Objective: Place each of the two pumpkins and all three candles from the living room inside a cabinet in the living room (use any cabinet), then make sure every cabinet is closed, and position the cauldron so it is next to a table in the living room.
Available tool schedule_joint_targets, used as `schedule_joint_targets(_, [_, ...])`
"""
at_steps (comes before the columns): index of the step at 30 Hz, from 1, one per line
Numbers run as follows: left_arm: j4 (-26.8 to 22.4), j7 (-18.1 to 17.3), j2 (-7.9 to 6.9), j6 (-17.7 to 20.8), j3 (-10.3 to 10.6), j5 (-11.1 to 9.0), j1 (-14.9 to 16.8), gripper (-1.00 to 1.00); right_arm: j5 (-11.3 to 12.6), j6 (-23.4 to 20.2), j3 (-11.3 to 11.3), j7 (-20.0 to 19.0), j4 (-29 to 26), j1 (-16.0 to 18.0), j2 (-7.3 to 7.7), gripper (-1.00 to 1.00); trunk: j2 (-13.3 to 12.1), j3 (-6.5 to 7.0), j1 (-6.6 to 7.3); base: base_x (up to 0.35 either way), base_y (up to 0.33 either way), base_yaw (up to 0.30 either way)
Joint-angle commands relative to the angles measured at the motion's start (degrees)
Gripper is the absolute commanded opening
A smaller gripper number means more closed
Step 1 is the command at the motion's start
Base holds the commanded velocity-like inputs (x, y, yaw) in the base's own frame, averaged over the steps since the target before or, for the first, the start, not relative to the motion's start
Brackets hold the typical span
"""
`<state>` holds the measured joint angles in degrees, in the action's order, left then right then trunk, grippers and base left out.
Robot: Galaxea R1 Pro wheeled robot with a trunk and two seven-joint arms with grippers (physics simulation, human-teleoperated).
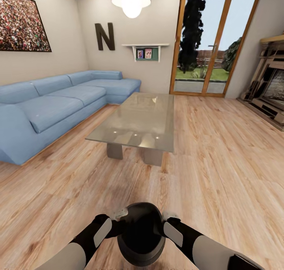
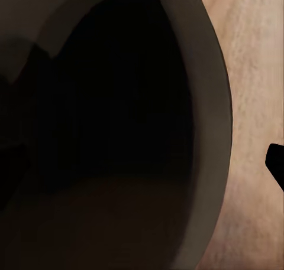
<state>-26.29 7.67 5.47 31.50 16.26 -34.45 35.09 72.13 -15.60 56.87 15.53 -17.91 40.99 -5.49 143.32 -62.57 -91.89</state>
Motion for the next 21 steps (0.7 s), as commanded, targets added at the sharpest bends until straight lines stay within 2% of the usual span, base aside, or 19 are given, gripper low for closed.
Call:
schedule_joint_targets(1, [-0.09, 0.50, -0.03, 0.15, 0.35, -0.61, 0.02, 1.00, 0.30, -0.13, 0.35, 0.38, -0.11, 0.05, 0.02, 1.00, 0.04, -0.28, -0.01, 0.000, 0.000, 0.000])
schedule_joint_targets(5, [-0.08, 0.50, -0.02, 0.15, 0.35, -0.57, 0.01, 1.00, 0.32, -0.13, 0.35, 0.38, -0.11, 0.05, 0.02, 1.00, 0.09, -1.17, -0.11, 0.000, 0.000, 0.000])
schedule_joint_targets(9, [-0.08, 0.50, -0.02, 0.08, 0.35, -0.53, 0.01, 1.00, 0.30, -0.13, 0.35, 0.38, -0.11, 0.05, 0.04, 1.00, 0.09, -1.17, -0.11, 0.000, 0.000, 0.000])
schedule_joint_targets(18, [-0.08, 0.49, -0.02, 0.06, 0.35, -0.56, 0.03, 1.00, 0.31, -0.13, 0.35, 0.38, -0.11, 0.05, 0.04, 1.00, 0.21, -3.16, -0.35, 0.000, 0.000, 0.000])
schedule_joint_targets(21, [-0.08, 0.50, -0.04, 0.06, 0.35, -0.53, -0.01, 1.00, 0.31, -0.13, 0.35, 0.38, -0.11, 0.05, 0.05, 1.00, 0.21, -3.16, -0.35, 0.000, 0.000, 0.000])
